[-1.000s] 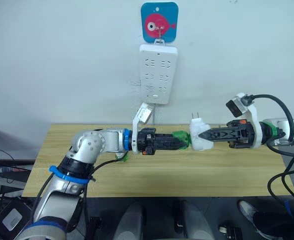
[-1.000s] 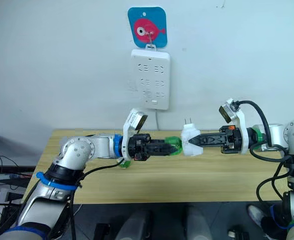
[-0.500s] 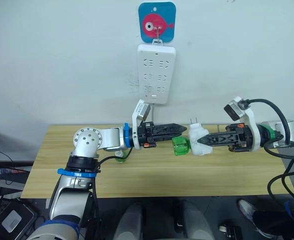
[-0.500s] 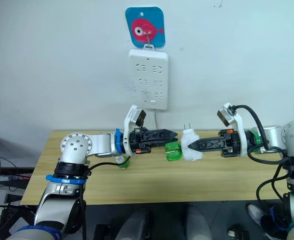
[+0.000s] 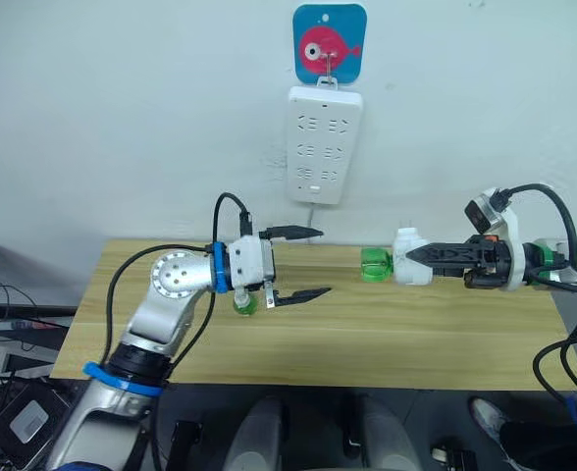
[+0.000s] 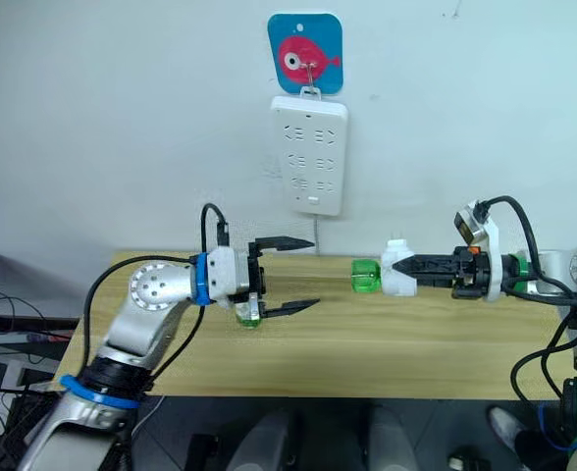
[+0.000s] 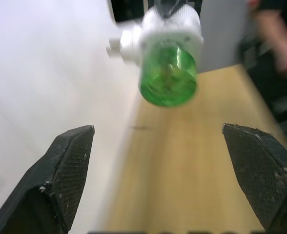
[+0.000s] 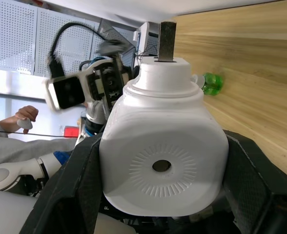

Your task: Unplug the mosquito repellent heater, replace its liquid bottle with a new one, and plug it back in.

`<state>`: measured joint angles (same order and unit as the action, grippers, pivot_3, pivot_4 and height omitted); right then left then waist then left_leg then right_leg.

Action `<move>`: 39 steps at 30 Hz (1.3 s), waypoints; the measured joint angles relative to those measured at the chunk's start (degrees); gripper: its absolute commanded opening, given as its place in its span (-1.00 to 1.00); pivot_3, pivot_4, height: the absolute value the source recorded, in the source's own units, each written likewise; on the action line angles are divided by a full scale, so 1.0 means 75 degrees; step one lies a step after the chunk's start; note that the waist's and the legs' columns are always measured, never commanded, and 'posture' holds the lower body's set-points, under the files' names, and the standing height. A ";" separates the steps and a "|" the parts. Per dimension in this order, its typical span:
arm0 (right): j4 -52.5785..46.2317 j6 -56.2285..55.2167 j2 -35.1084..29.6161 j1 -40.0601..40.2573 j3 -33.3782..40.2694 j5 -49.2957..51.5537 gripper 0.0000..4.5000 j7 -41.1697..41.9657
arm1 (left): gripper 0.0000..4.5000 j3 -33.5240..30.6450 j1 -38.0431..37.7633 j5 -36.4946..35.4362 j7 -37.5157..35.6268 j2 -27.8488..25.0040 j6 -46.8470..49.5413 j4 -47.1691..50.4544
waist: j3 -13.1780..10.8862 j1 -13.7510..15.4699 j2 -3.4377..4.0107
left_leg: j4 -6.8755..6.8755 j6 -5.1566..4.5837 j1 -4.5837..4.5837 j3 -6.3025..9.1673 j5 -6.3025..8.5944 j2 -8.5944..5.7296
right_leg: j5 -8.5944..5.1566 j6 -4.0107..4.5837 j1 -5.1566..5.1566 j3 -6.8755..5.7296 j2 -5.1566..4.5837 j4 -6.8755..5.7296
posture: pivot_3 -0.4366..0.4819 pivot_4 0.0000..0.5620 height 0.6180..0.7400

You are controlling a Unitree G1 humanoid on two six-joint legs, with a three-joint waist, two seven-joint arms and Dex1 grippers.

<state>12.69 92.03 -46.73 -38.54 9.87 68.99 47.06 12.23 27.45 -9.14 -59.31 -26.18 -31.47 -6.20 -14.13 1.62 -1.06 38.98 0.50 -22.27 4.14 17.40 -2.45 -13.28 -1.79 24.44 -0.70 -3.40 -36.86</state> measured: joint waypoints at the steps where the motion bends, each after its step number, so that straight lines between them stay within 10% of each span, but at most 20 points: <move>1: 0.0000 0.0000 0.0022 -0.0060 -0.0004 0.0003 0.32 0.0000 | 1.00 0.0022 0.0102 0.0254 0.0055 0.0089 -0.0675 -0.0211 | 0.0000 -0.0003 0.0000 | 0.0000 0.0000 -0.0002 0.0000 0.0000 0.0000 | 0.0001 -0.0001 0.0001 -0.0001 0.0000 -0.0001 | 0.07 -0.17 1.00; 8: -0.0111 0.0000 0.0103 -0.0196 -0.0209 0.0386 0.32 -0.0151 | 1.00 0.0170 0.0788 0.1364 0.0746 0.0426 -0.3384 -0.1625 | 0.0000 -0.0015 0.0000 | 0.0000 -0.0003 -0.0003 0.0004 0.0001 0.0003 | 0.0002 -0.0003 0.0010 -0.0016 0.0002 -0.0018 | 0.06 -0.18 1.00; 20: -0.0172 0.0000 0.0250 -0.0369 -0.0299 0.1381 0.32 -0.0949 | 1.00 0.0552 0.1159 0.1971 0.1671 0.0570 -0.4082 -0.2223 | 0.0000 -0.0023 0.0000 | 0.0006 -0.0005 -0.0009 0.0012 0.0001 0.0003 | 0.0006 -0.0010 0.0013 -0.0023 0.0005 -0.0025 | 0.04 -0.14 1.00; 27: -0.0172 0.0000 0.0259 -0.0343 -0.0331 0.1693 0.32 -0.1240 | 0.05 0.0764 0.1156 0.1850 0.1816 0.0438 -0.4087 -0.2215 | 0.0000 -0.0031 0.0000 | 0.0007 -0.0006 -0.0010 0.0012 0.0001 0.0004 | 0.0006 -0.0010 0.0013 -0.0023 0.0005 -0.0025 | 0.03 -0.13 1.00; 31: -0.0172 -0.0001 0.0258 -0.0343 -0.0341 0.1747 0.32 -0.1319 | 0.00 0.0818 0.1159 0.1782 0.1828 0.0406 -0.4036 -0.2214 | 0.0000 -0.0034 0.0000 | 0.0007 -0.0005 -0.0011 0.0013 0.0001 0.0004 | 0.0006 -0.0010 0.0013 -0.0023 0.0006 -0.0024 | 0.03 -0.13 1.00; 35: -0.0182 -0.0054 0.0194 -0.0347 -0.0319 0.1756 0.32 -0.1302 | 0.00 0.1115 0.1082 0.0869 0.1441 0.0366 -0.3025 -0.1849 | 0.0000 -0.0040 -0.0001 | 0.0007 -0.0006 -0.0014 0.0015 0.0002 0.0004 | 0.0006 -0.0010 0.0014 -0.0023 0.0006 -0.0024 | 0.03 -0.11 1.00; 39: -0.0293 -0.0166 0.0033 -0.0345 -0.0224 0.1755 0.32 -0.1150 | 0.00 0.1464 0.0873 -0.1979 0.0364 0.0025 0.1511 0.0014 | 0.0000 -0.0070 -0.0001 | 0.0012 -0.0011 -0.0031 0.0034 0.0005 0.0009 | 0.0006 -0.0010 0.0022 -0.0025 0.0015 -0.0023 | 0.04 -0.10 1.00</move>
<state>10.49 90.79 -46.48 -41.13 8.19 82.15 38.44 23.22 34.00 -23.98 -56.59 -25.99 -20.14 -6.09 -14.13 1.09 -1.07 39.07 0.41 -22.51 4.40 17.43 -2.39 -13.24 -1.86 24.61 -0.89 -3.29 -37.03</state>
